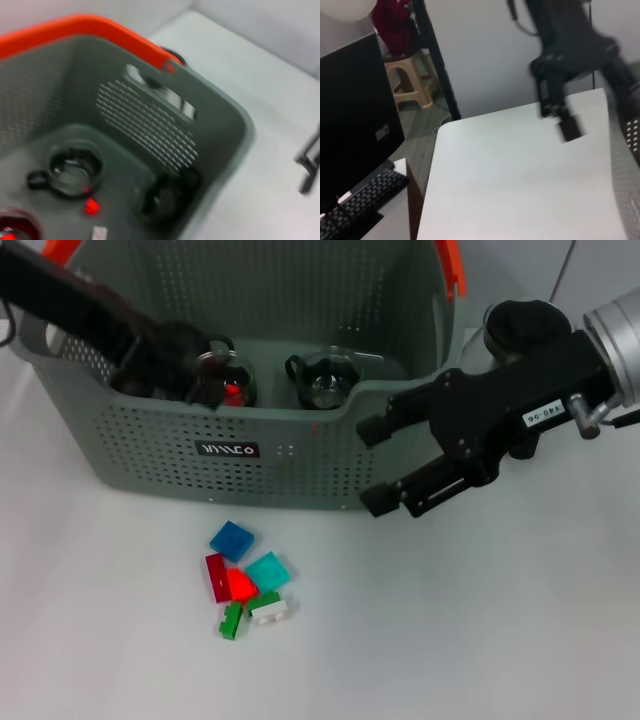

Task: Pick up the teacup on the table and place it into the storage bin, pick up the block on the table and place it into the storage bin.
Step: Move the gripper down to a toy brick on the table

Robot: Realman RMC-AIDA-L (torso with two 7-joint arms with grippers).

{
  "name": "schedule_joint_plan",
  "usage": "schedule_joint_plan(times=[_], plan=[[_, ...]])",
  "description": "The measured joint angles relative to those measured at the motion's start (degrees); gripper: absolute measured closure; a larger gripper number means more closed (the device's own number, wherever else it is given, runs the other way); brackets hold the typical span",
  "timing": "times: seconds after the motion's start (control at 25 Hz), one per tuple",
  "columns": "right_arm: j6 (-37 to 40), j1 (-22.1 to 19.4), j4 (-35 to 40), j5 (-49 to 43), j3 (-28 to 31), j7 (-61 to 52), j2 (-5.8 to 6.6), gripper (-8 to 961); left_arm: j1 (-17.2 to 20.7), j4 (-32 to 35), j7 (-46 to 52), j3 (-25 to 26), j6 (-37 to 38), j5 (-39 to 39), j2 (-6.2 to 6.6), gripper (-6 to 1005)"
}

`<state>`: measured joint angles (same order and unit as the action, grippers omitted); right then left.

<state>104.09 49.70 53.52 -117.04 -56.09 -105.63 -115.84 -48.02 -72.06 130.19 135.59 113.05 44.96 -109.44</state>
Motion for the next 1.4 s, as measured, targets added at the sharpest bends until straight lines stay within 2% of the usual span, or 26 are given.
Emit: schedule_joint_plan(times=[0.12, 0.32, 0.48, 0.64, 0.88, 1.0, 1.04, 1.08, 1.12, 1.28, 1.4], plan=[[0.0, -0.1, -0.3, 0.0, 1.2, 0.0, -0.04, 38, 0.9, -1.8, -0.5, -0.4, 2.6, 0.1, -0.63, 63], [-1.2, -0.1, -2.4, 0.0, 1.9, 0.4, -0.09, 37, 5.1, -3.3, -1.8, -3.2, 3.5, 0.3, -2.18, 67], [-2.3, -0.1, -3.6, 0.0, 2.0, 0.5, -0.19, 37, 9.5, -5.5, -5.4, -6.6, 3.5, 0.2, -4.68, 70], [-3.3, 0.0, -3.7, 0.0, 2.0, 0.7, -0.62, 37, 10.9, -5.5, -8.2, -8.5, 2.7, -0.4, -5.69, 72], [-5.0, 0.0, -3.8, 0.0, 2.0, 1.1, -1.26, 37, 11.6, -3.2, -14.1, -11.1, -1.5, -4.8, -8.79, 76], [-5.3, 0.1, -3.8, 0.1, 2.5, 1.0, -1.37, 38, 11.6, -2.2, -16.1, -12.5, -4.7, -9.1, -10.71, 78], [-5.3, 0.1, -3.8, 0.1, 2.6, 0.9, -1.39, 38, 11.7, -2.0, -16.8, -13.5, -7.2, -11.3, -11.85, 79], [-5.3, 0.1, -3.8, 0.1, 2.8, 0.8, -1.40, 38, 11.8, -1.8, -17.0, -14.1, -8.7, -12.5, -12.44, 81], [-5.3, 0.1, -3.8, 0.1, 2.9, 0.7, -1.40, 38, 11.8, -1.8, -17.0, -14.1, -8.7, -12.5, -12.44, 84], [-5.3, -0.2, -3.8, 0.1, 3.4, 0.6, -1.41, 38, 11.8, 0.5, -17.0, -16.9, -12.8, -15.7, -14.21, 94], [-5.3, -0.5, -3.8, 0.2, 3.8, 0.6, -1.38, 38, 11.7, 1.5, -16.7, -18.8, -13.7, -16.2, -14.79, 96]])
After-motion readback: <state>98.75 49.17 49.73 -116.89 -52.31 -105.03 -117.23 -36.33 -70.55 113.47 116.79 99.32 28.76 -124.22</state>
